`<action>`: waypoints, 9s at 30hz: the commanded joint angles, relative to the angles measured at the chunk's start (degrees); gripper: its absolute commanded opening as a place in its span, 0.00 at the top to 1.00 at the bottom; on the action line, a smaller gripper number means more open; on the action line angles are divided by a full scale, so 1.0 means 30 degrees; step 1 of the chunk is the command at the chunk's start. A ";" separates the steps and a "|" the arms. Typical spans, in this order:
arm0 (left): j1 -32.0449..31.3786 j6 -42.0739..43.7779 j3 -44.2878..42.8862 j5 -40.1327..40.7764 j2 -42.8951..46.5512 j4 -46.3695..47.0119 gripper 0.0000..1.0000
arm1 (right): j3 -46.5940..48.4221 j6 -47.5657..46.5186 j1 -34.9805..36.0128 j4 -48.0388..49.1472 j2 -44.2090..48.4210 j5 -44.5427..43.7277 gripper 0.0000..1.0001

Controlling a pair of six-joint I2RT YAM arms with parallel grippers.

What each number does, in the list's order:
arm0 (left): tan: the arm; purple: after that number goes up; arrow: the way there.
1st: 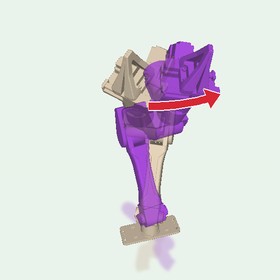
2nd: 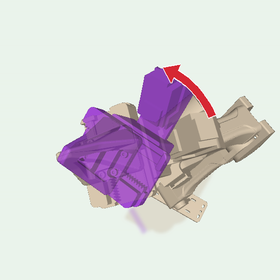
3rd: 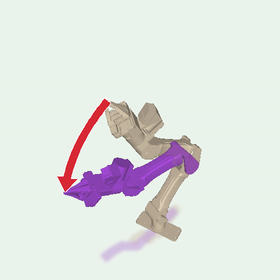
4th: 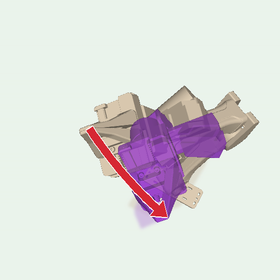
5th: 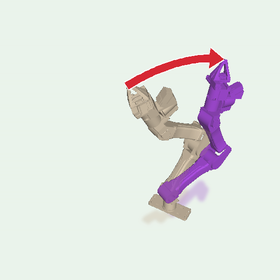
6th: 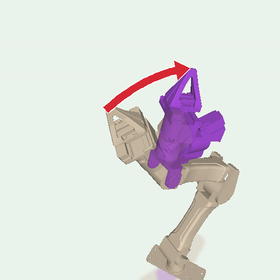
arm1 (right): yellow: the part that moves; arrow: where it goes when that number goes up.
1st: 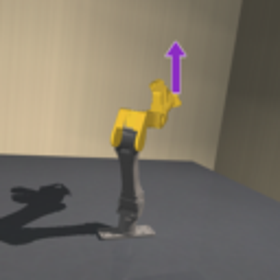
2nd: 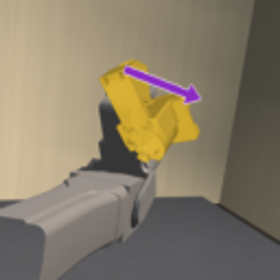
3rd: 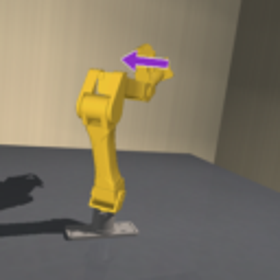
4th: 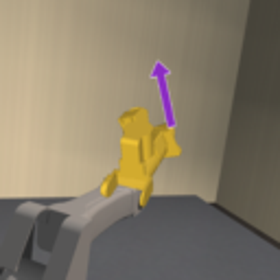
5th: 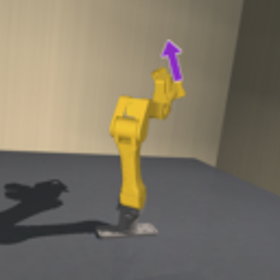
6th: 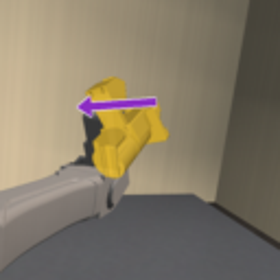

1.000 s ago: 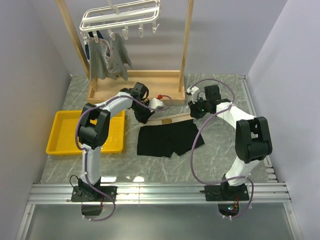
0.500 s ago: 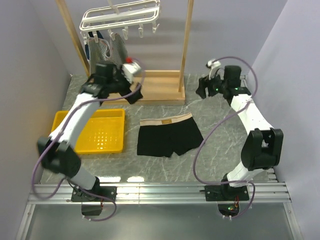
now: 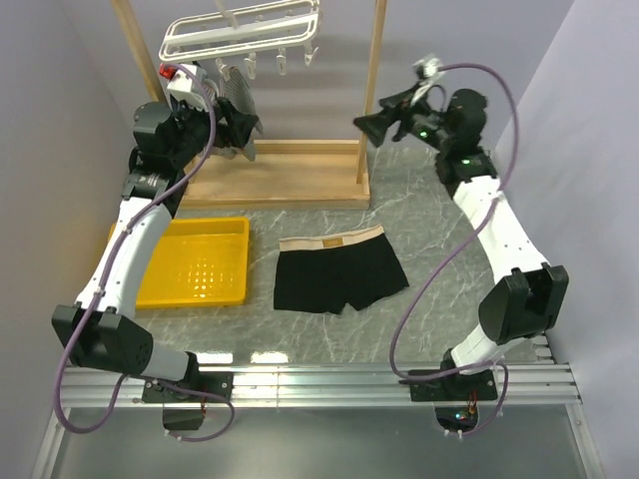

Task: Clip the underwear to the hanger

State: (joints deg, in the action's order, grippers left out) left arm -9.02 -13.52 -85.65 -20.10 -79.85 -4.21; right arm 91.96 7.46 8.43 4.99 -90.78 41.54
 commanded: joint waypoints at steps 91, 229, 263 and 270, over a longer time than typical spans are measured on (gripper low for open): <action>-0.1155 0.4035 -0.1832 -0.5400 -0.6605 1.3619 1.00 | 1.2149 0.3287 0.8002 0.6418 -1.0022 -0.6109 0.30; -0.8977 -1.0172 0.2856 1.1327 -1.0265 -0.9819 0.23 | 1.3644 0.3225 0.7592 1.0258 -1.2133 -0.8075 1.00; -0.8889 -0.8474 0.1126 1.2236 -1.3111 -0.9059 0.83 | 1.3028 0.3489 0.7446 1.0728 -1.2103 -0.7929 1.00; -0.8919 -0.4908 0.6129 1.2412 -0.7256 -0.1392 1.00 | 1.2940 0.3517 0.7445 1.0757 -1.2073 -0.7870 1.00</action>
State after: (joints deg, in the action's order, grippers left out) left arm -35.68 -34.87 -72.14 17.58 -110.00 -20.91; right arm 131.50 17.54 31.03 35.73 -130.76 17.21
